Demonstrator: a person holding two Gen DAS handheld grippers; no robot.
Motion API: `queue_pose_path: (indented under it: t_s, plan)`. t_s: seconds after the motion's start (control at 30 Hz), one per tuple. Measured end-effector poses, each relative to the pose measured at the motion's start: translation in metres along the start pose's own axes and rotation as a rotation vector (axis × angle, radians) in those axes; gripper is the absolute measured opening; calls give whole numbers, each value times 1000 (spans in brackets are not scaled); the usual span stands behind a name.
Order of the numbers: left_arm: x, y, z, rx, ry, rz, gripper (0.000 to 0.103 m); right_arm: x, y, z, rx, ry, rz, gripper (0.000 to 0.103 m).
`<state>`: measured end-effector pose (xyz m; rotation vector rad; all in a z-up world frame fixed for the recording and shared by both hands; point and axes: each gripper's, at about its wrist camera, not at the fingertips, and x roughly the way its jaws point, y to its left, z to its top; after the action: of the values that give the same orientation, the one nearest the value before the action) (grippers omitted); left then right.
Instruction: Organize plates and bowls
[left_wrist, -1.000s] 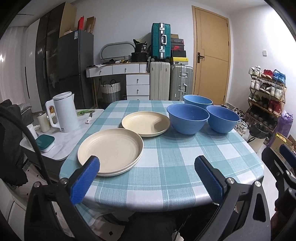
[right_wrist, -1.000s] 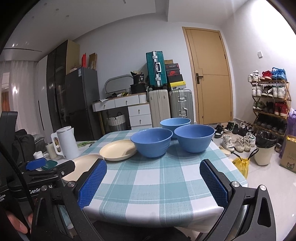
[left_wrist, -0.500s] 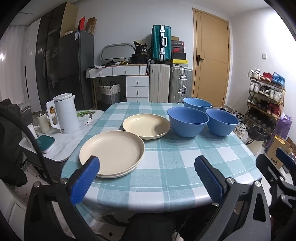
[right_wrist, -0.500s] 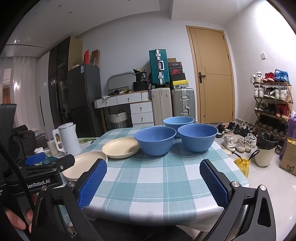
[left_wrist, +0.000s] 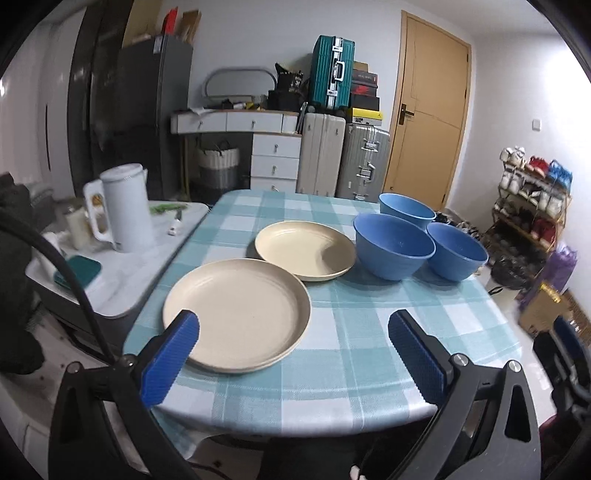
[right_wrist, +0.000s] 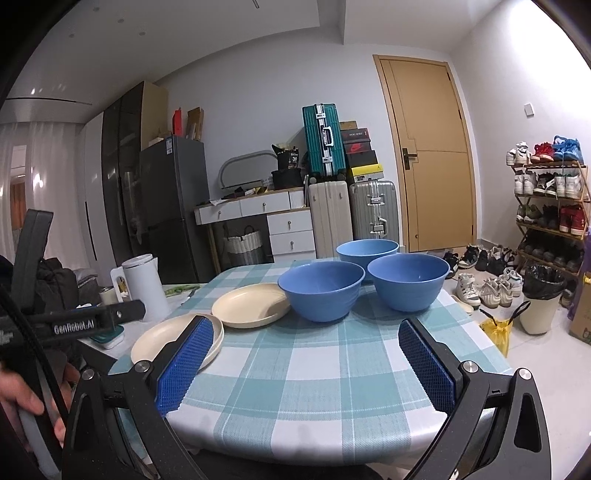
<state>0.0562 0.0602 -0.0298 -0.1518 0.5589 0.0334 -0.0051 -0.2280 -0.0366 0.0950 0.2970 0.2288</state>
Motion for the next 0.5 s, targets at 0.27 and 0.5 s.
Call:
queue_pose_path:
  t_s: [0.27,0.5]
  plan:
    - [57,16,54,-6,56,5,103,43,1,0,-8,29,12,102]
    - [132,27,103,61,191,68,103,86,-3,-22,14,82,24,102]
